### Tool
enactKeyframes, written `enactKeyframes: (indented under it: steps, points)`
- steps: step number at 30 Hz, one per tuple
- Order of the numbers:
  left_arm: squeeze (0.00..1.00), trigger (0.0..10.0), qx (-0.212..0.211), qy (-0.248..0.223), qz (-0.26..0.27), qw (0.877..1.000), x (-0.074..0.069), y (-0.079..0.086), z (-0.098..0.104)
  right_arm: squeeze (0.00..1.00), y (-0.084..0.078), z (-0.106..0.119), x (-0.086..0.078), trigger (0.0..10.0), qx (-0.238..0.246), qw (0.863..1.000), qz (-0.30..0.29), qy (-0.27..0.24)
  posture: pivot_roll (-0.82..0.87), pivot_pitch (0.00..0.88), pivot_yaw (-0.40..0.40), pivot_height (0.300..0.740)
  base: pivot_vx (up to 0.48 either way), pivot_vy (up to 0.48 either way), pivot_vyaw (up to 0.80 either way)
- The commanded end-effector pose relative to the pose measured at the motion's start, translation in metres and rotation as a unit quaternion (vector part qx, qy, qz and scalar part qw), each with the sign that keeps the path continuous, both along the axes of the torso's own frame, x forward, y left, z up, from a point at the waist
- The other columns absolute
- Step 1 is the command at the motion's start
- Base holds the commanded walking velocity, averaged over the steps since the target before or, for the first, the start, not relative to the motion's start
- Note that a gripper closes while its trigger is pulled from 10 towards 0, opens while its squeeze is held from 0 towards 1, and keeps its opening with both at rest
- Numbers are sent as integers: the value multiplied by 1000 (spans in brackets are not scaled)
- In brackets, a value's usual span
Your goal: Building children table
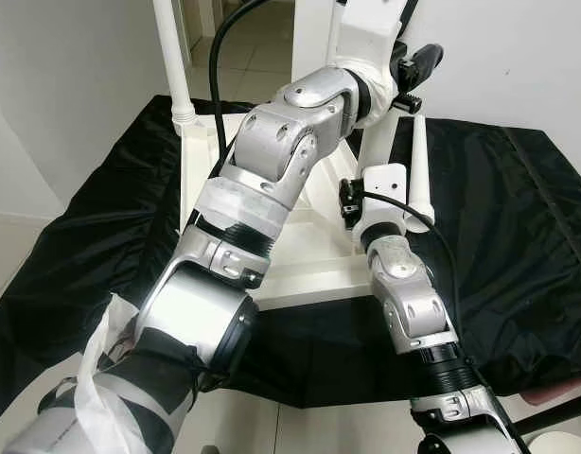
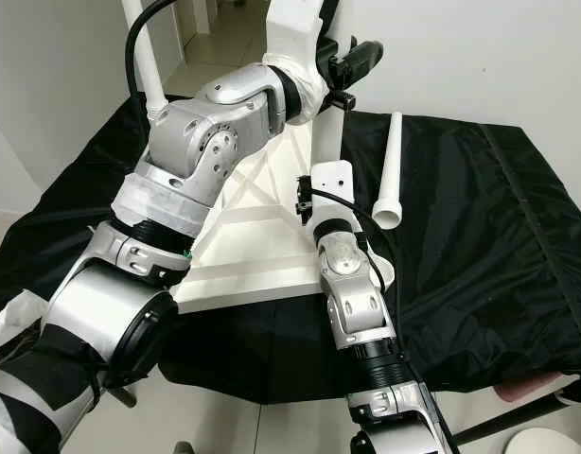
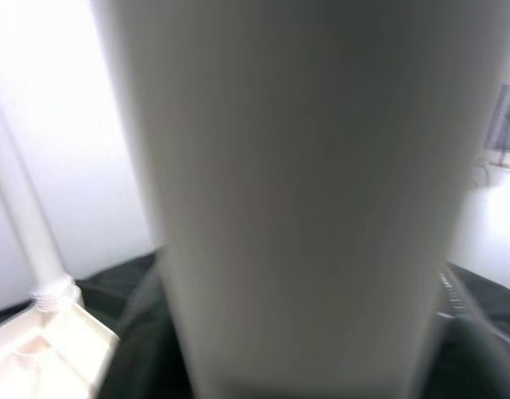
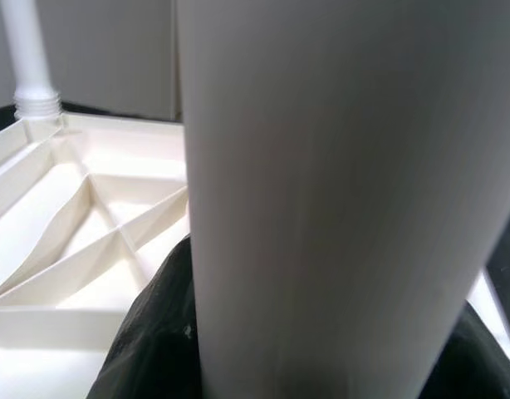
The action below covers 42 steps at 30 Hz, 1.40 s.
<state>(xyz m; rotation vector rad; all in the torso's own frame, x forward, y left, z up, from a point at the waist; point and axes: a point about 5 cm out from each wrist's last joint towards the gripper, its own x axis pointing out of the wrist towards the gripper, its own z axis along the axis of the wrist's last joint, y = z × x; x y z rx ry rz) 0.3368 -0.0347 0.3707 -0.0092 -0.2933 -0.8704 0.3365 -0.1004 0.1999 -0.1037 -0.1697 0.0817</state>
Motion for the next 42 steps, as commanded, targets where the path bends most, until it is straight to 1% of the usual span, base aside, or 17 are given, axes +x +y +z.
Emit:
enactKeyframes:
  steps: [1, 3, 7, 8, 9, 10, 19, 22, 27, 28, 30, 32, 33, 35, 36, 40, 42]
  points:
    - [1000, 10000, -2, -21, -25, 999, -6, -4, 4, 0, 3, -6, 0, 10000, 39, 999, 10, 24, -4, 0, -8, 740, 0, 0, 0]
    - [1000, 10000, -3, -21, -29, 999, -7, -4, 4, 0, 3, -4, 0, 10000, 76, 996, 17, 31, -4, 0, -8, 740, 0, 0, 0]
    - [1000, 10000, -5, -24, -37, 999, -9, -6, 3, 0, 2, -3, 0, 10000, 106, 994, 15, 35, -5, 0, -6, 740, 0, 0, 0]
    - [110, 10000, -8, -25, -43, 999, -10, -6, 3, 0, 1, -2, 0, 10000, 112, 993, 15, 36, -5, 0, -6, 740, 0, 0, 0]
    - [110, 10000, -11, -25, -47, 999, -11, -6, 3, 0, 1, -2, 0, 10000, 115, 993, 15, 37, -5, 0, -6, 740, 0, 0, 0]
    - [0, 10000, -18, -22, -54, 998, -12, -5, 4, 0, 0, -1, 0, 10000, 118, 992, 13, 35, -3, 0, -7, 740, 0, 0, 0]
    - [0, 10000, -51, -20, -54, 997, -11, 8, 5, 0, -13, 4, 2, 10000, 126, 992, -13, 23, -2, 0, -2, 740, 0, 0, 0]
    - [0, 10000, -66, -19, -44, 997, -9, 20, 2, 0, -27, 6, 2, 10000, 121, 992, -35, 16, -5, 0, 6, 740, 0, 0, 0]
    - [0, 10000, -43, -24, -29, 998, -8, 28, -16, 0, -43, 4, -1, 10000, 104, 993, -53, 14, -6, 0, 10, 740, 0, 0, 0]
    - [0, 10000, -22, -27, -25, 999, -9, 30, -29, 0, -49, 3, -3, 10000, 95, 994, -57, 10, -9, 0, 14, 740, 0, 0, 0]
    - [0, 10000, -22, -27, -25, 999, -9, 30, -29, 0, -49, 3, -3, 10000, 95, 994, -57, 10, -9, 0, 14, 740, 0, 0, 0]
    - [0, 10000, -5, -27, -31, 999, -14, 33, -44, 0, -57, 3, -7, 10000, 85, 994, -62, 4, -10, 0, 16, 740, 0, 0, 0]
    - [0, 10000, -5, -27, -31, 999, -14, 33, -44, 0, -57, 3, -7, 10000, 85, 994, -62, 4, -10, 0, 16, 740, 0, 0, 0]
    - [0, 10000, 7, -17, -38, 999, -18, 34, -59, 0, -64, 2, -10, 10000, 77, 995, -68, 2, -8, 8, 16, 740, 0, 0, 0]
    - [0, 10000, 19, -8, -37, 999, -21, 35, -74, 0, -68, -1, -14, 10000, 70, 995, -72, 0, -8, 12, 16, 740, 0, 0, 0]
    - [0, 10000, 31, -4, -31, 999, -24, 36, -90, 0, -72, -5, -18, 10000, 57, 996, -76, -3, -7, 17, 15, 740, 0, 0, 0]
    - [0, 10000, 31, -4, -31, 999, -24, 36, -90, 0, -72, -5, -18, 10000, 57, 996, -76, -3, -7, 17, 15, 740, 0, 0, 0]
